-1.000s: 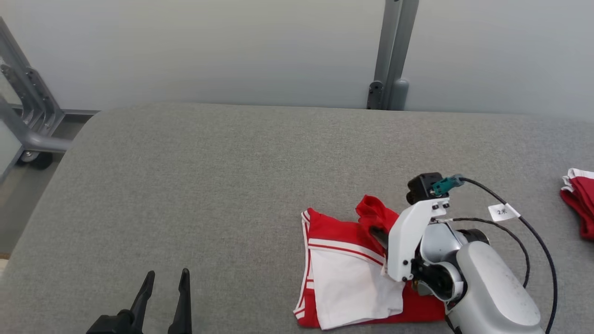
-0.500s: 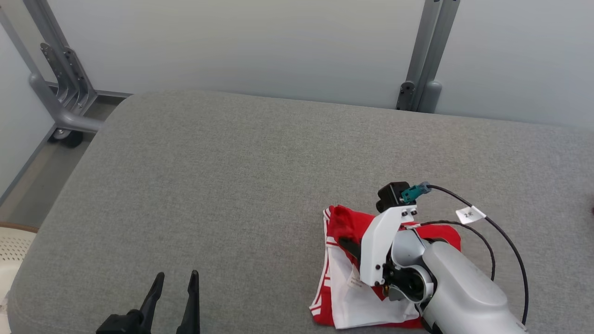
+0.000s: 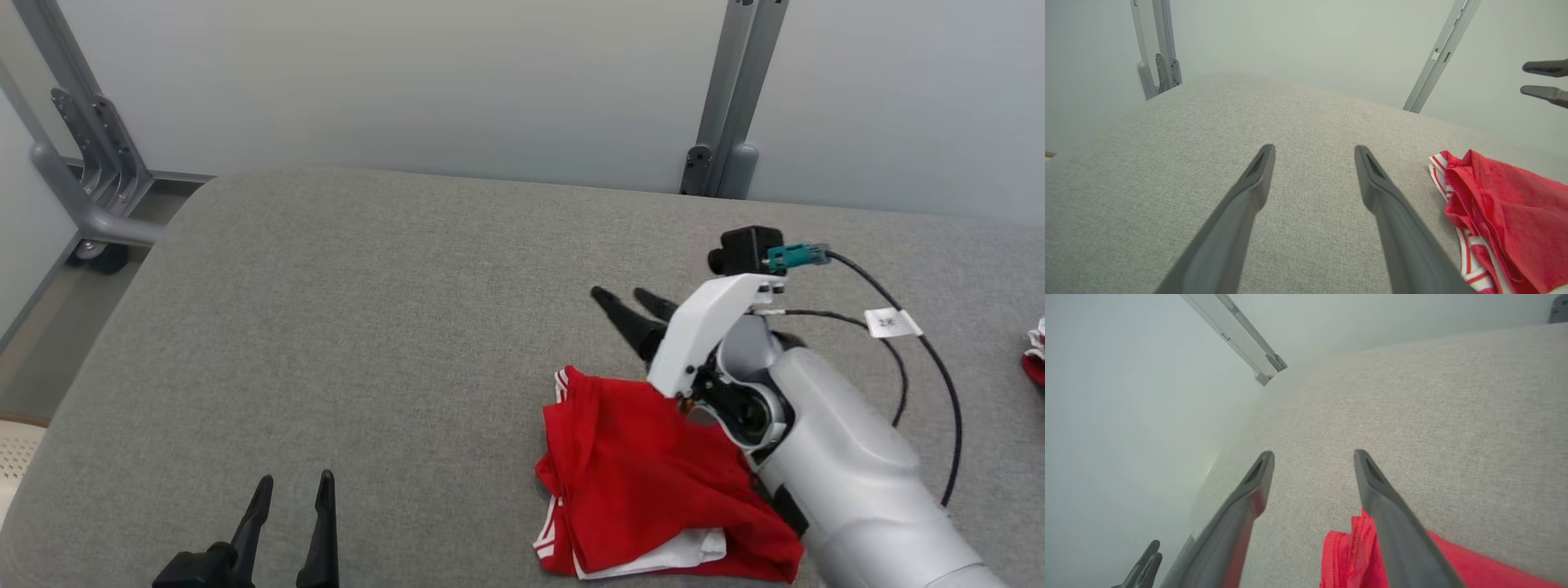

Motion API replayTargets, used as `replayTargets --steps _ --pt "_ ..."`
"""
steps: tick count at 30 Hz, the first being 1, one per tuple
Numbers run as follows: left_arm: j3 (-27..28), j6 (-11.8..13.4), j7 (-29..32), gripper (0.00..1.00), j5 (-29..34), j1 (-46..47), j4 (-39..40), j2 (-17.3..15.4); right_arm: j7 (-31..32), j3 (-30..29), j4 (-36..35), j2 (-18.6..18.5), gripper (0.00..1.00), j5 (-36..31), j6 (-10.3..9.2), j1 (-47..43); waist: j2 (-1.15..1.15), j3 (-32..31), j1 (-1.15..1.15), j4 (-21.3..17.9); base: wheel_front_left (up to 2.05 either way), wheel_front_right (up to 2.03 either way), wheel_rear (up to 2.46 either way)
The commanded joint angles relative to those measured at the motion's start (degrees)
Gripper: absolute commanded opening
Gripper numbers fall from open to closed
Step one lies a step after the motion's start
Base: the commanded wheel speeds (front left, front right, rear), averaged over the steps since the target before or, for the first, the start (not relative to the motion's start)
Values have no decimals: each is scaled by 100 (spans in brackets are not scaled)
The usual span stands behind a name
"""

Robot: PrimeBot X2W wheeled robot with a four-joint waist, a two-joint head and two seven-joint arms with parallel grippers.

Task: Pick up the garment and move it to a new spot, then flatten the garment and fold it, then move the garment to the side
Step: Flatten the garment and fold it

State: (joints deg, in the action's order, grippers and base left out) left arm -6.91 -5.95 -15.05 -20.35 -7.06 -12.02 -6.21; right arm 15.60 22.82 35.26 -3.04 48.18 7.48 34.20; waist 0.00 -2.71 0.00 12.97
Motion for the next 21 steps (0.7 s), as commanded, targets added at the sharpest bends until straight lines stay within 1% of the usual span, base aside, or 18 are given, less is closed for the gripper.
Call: replayTargets --steps 1,3,6,8,9,10,11,12,16,18,21 --pt "31 22 -13 100 60 -4 18 13 -139 -205 96 -210 100 -398 0 -48 0 -38 0 -62 0 0 0" --pt "38 15 -12 100 71 -1 27 30 -248 -552 180 -357 100 -982 1 -230 0 -60 0 -85 0 0 0" --pt "28 2 -7 100 78 -15 32 51 -227 -1061 209 -523 100 -1721 1 -589 0 -82 0 -107 0 0 0" --pt "23 -8 -7 100 78 -23 28 65 -141 -1396 112 -543 100 -2132 1 -917 0 -81 0 -116 0 0 0" --pt "34 -15 -7 100 78 -27 28 75 -31 -1707 -73 -446 98 -2425 1 -1266 0 -71 0 -132 0 0 0" --pt "52 -25 -7 100 78 -35 30 79 115 -1930 -332 -300 30 -2653 1 -1603 0 -55 0 -152 0 0 0" --pt "61 -29 -7 100 79 -37 31 78 186 -1988 -490 -237 0 -2743 1 -1744 0 -45 0 -163 0 0 0" --pt "81 -36 -7 100 82 -31 33 78 358 -2008 -791 -131 0 -2889 1 -1992 0 -22 0 -177 0 0 0" --pt "94 -49 -7 100 110 18 38 81 662 -1885 -1332 -13 0 -3053 1 -2251 0 33 0 -186 0 0 0" --pt "80 -49 -7 100 123 60 26 87 808 -1757 -1470 5 0 -3062 1 -2260 0 58 0 -169 0 0 0" --pt "33 -56 -7 100 122 122 -9 96 972 -1437 -1508 14 0 -2808 1 -2129 0 90 0 -108 0 0 0"
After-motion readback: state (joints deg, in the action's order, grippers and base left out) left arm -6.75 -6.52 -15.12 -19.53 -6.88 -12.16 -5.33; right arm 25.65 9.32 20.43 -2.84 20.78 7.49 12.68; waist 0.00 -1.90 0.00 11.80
